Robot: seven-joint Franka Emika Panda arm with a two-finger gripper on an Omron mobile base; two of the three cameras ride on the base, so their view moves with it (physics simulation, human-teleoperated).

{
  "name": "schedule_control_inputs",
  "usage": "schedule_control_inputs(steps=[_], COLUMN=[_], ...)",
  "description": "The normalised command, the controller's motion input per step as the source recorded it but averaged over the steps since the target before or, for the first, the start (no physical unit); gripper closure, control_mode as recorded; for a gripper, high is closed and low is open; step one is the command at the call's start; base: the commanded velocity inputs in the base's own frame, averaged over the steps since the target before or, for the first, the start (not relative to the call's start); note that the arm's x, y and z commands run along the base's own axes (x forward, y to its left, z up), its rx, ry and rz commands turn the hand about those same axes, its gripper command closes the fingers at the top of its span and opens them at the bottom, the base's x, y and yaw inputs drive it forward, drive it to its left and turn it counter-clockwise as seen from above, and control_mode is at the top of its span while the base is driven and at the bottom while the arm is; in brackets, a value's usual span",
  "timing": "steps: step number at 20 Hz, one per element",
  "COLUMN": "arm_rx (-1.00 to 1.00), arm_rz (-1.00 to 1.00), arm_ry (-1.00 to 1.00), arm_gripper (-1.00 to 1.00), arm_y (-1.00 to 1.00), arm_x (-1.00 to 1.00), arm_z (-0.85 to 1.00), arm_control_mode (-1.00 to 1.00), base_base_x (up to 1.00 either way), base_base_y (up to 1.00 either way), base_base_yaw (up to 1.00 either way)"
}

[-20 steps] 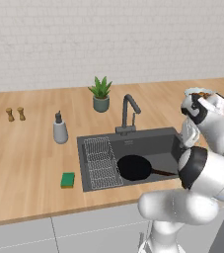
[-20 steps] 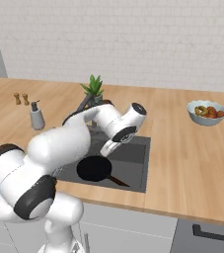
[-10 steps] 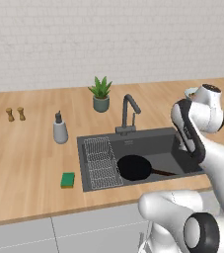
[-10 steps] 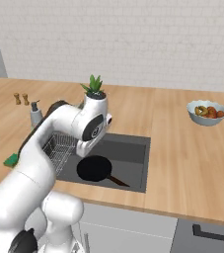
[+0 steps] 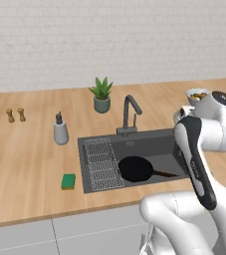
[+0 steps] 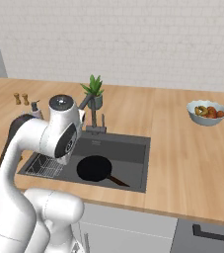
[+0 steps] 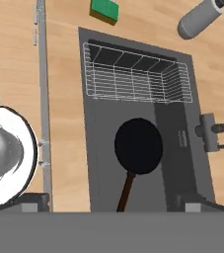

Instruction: Pick the pan and sponge and place them into the sink. Then turn on the water.

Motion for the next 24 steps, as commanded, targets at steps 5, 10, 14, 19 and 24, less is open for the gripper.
schedule_control_inputs(steps=[5,10,14,19,24], arm_rx=[-0.08,-0.03,-0.01,-0.06,-0.17], arm_rz=[0.26,0.22,0.18,0.15,0.11], arm_ry=[0.0,0.0,0.0,-0.01,0.0], arm_gripper=[-1.0,-1.0,-1.0,-1.0,-1.0], arm_y=[0.65,0.52,0.62,0.7,0.72], arm_x=[-0.07,-0.1,-0.04,0.0,0.0], arm_z=[0.36,0.22,0.09,0.0,-0.03], arm_control_mode=[-1.0,-1.0,-1.0,-1.0,-1.0], base_base_x=[0.0,0.0,0.0,0.0,0.0], base_base_y=[0.0,0.0,0.0,0.0,0.0], base_base_yaw=[0.0,0.0,0.0,0.0,0.0])
